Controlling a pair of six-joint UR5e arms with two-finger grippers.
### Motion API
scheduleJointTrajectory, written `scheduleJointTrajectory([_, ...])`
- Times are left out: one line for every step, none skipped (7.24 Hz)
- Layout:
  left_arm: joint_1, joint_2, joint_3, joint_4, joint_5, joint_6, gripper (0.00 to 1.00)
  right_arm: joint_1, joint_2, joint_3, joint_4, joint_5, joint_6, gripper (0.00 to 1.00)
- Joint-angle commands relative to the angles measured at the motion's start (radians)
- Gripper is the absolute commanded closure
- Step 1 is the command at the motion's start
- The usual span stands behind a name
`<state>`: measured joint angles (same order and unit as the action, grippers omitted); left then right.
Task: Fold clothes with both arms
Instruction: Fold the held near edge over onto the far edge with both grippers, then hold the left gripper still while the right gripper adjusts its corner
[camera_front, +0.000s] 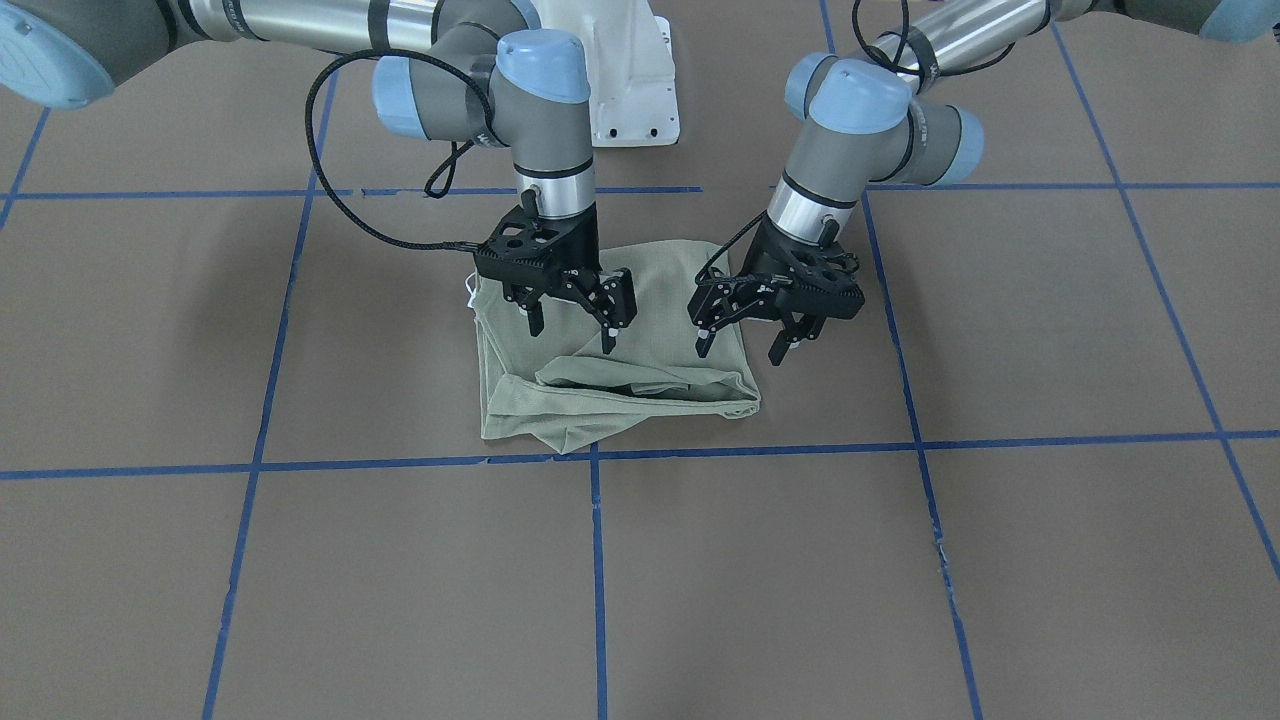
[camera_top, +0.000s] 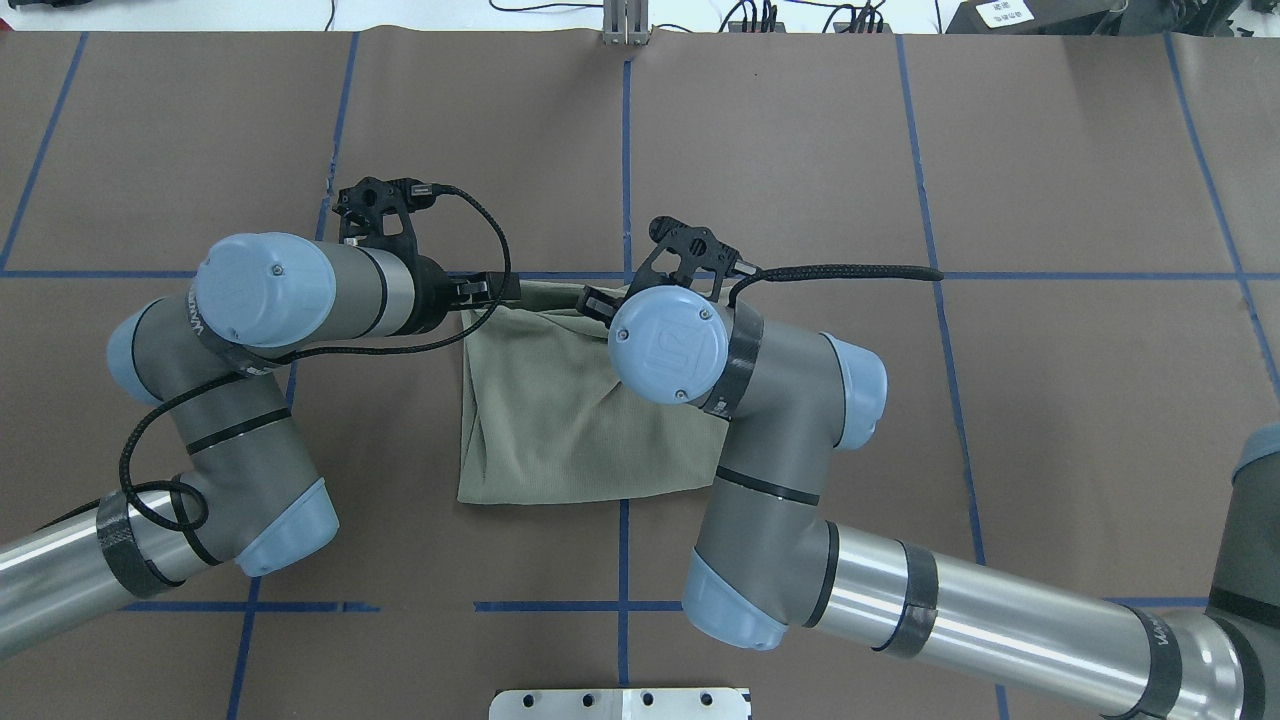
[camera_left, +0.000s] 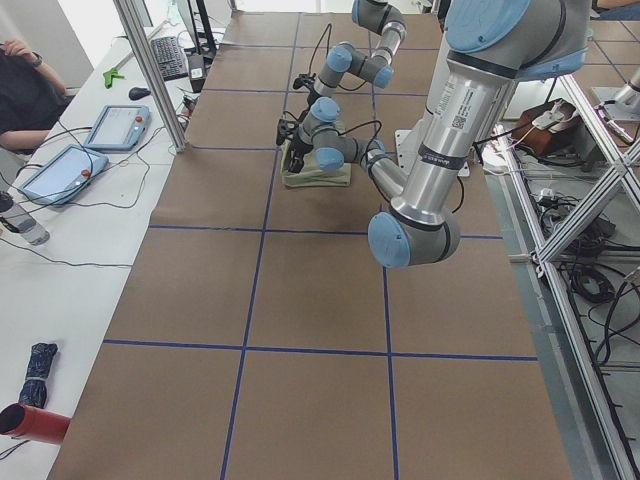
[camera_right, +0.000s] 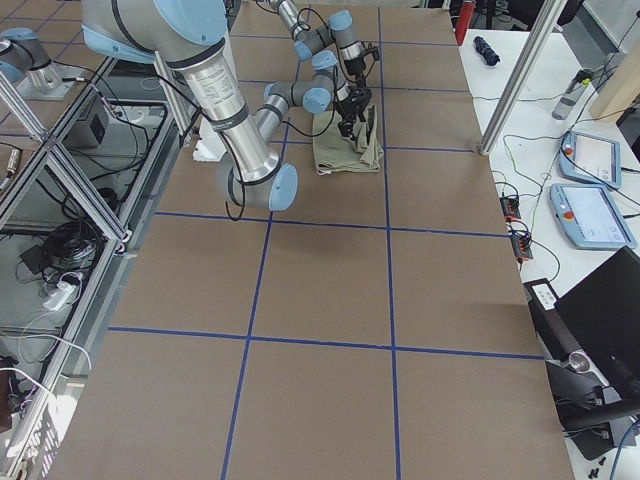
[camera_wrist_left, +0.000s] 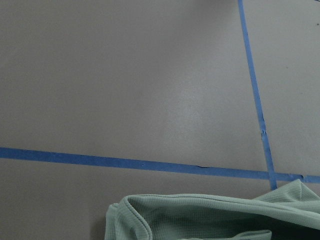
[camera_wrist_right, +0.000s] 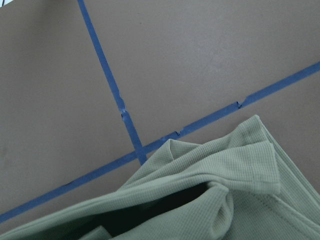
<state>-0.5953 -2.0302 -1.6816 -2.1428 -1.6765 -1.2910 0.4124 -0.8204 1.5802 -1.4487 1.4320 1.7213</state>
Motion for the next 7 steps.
scheduleJointTrajectory([-0.003, 0.001, -0.001, 0.000, -0.008, 0.002, 0.00, -0.027, 0.001, -0.075, 0.001, -0.022, -0.038, 0.00])
scheduleJointTrajectory([-0.003, 0.001, -0.001, -0.002, -0.008, 0.002, 0.00, -0.024, 0.007, -0.100, 0.001, -0.022, -0.051, 0.00])
scheduleJointTrajectory([-0.003, 0.002, -0.001, -0.002, -0.008, 0.002, 0.00, -0.009, 0.018, -0.112, -0.002, -0.024, -0.092, 0.00])
scheduleJointTrajectory([-0.003, 0.002, -0.001, -0.002, -0.008, 0.002, 0.00, 0.015, 0.029, -0.152, -0.001, -0.022, -0.098, 0.00])
scheduleJointTrajectory([-0.001, 0.002, -0.001, -0.002, -0.009, 0.002, 0.00, 0.044, 0.076, -0.228, 0.001, -0.022, -0.115, 0.00])
scheduleJointTrajectory([-0.001, 0.004, -0.001, -0.003, -0.009, 0.001, 0.00, 0.081, 0.116, -0.302, 0.001, -0.022, -0.140, 0.00])
scheduleJointTrajectory([-0.001, 0.004, -0.001, -0.003, -0.008, 0.001, 0.00, 0.133, 0.124, -0.333, 0.001, -0.018, -0.193, 0.00])
